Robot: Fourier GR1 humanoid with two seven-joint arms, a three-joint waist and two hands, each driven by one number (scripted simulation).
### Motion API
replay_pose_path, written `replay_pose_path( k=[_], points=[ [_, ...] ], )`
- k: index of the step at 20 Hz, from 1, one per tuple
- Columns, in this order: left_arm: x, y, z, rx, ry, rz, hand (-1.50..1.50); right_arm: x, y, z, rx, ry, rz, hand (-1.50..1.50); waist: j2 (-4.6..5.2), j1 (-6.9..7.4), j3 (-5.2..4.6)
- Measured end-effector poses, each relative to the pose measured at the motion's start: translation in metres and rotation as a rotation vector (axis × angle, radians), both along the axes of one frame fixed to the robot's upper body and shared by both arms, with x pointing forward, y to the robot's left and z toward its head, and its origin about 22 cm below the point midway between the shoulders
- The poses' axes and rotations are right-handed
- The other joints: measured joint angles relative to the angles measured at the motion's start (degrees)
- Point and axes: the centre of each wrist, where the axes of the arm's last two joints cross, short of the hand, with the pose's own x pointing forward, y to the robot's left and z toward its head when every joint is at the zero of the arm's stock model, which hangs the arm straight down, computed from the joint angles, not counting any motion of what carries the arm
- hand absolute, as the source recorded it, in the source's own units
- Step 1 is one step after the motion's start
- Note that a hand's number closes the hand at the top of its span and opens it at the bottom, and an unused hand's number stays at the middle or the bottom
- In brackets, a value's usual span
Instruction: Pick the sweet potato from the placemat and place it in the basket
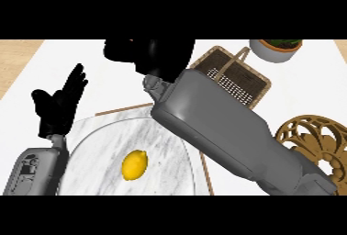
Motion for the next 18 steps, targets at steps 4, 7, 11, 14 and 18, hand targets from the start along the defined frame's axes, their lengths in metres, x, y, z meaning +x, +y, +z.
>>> replay_pose_path(
  k=[4,7,11,14,18],
  points=[
    [0.0,0.0,0.001,-0.002,-0.006,0.005,0.0,0.018,0.008,0.021,-0.024,0.006,-0.073,1.5,0.19,-0.47,0.04],
    [0.0,0.003,0.001,-0.002,-0.01,0.011,0.0,0.029,0.015,0.033,-0.051,0.023,-0.12,1.5,0.32,-0.81,0.06],
    [-0.004,0.003,-0.002,-0.004,-0.017,0.012,0.0,0.045,0.018,0.041,-0.068,0.069,-0.162,1.5,0.54,-0.99,0.1],
    [-0.006,0.003,-0.004,-0.007,-0.015,0.017,0.0,0.058,0.015,0.04,-0.074,0.114,-0.197,1.5,0.66,-1.34,0.13],
    [-0.005,0.009,0.001,-0.008,-0.016,0.031,0.0,0.075,0.007,0.028,-0.075,0.171,-0.232,1.5,0.71,-1.84,0.18]
  ],
)
